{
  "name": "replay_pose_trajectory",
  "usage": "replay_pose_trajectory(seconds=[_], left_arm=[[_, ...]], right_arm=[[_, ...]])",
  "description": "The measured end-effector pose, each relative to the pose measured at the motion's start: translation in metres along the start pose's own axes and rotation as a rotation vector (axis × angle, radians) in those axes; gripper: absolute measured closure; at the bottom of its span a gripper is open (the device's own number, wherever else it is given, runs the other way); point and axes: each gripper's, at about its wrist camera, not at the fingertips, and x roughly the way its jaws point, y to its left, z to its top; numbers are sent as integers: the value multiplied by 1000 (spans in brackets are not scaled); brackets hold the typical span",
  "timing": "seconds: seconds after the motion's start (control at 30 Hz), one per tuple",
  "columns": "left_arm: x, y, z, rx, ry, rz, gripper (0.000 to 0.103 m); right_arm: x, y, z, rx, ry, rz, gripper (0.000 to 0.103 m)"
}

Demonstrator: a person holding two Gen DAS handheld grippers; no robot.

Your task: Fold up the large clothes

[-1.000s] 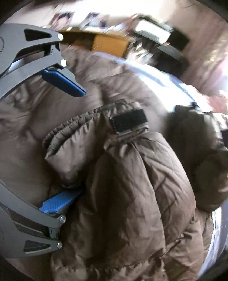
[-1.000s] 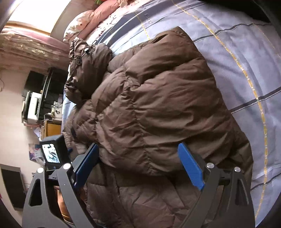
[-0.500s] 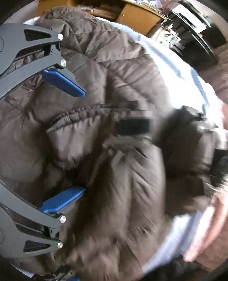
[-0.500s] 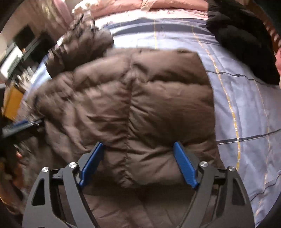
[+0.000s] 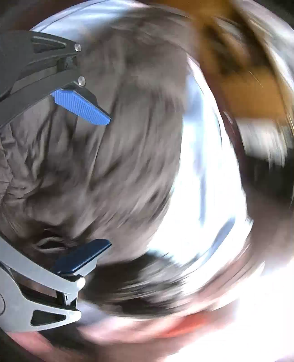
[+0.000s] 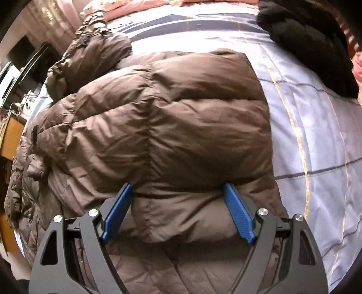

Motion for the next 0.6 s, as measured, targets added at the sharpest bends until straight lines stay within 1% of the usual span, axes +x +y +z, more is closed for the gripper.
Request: replay_pose_trajectory(seconds=[0.07, 0.13, 0.17, 0.2, 0.23, 0.3, 0.33, 0.4, 0.5, 0.53, 0.57, 0.6], left_arm=[[1, 82, 23, -286, 33, -39, 2], [7, 148, 27, -476, 84, -37, 2], [11, 170, 28, -540, 102, -32, 2], [17, 201, 26, -632, 129, -25, 2], [21, 220, 23, -689, 148, -19, 2], [33, 251, 20, -780, 188, -23, 2], [40, 261, 20, -800, 205, -35, 2], [51, 269, 23, -784, 234, -39, 2], [66, 268, 29, -747, 249, -2, 4], [65, 265, 30, -750, 229, 13, 12], [61, 260, 29, -743, 201, 24, 25], [59, 253, 39, -713, 166, 11, 65]], right_arm=[[-2, 2, -2, 19, 17, 1, 20], [-9, 8, -12, 17, 33, 7, 20], [-14, 12, -17, 16, 43, 12, 20], [-18, 15, -21, 22, 60, 22, 20], [-22, 18, -25, 31, 72, 38, 20], [-26, 22, -29, 52, 91, 80, 20], [-28, 24, -31, 68, 101, 108, 20], [-29, 28, -36, 86, 116, 139, 20], [-24, 33, -42, 82, 141, 150, 19], [-22, 34, -43, 79, 148, 148, 19], [-21, 33, -44, 79, 152, 144, 19], [-21, 32, -43, 82, 151, 141, 19]])
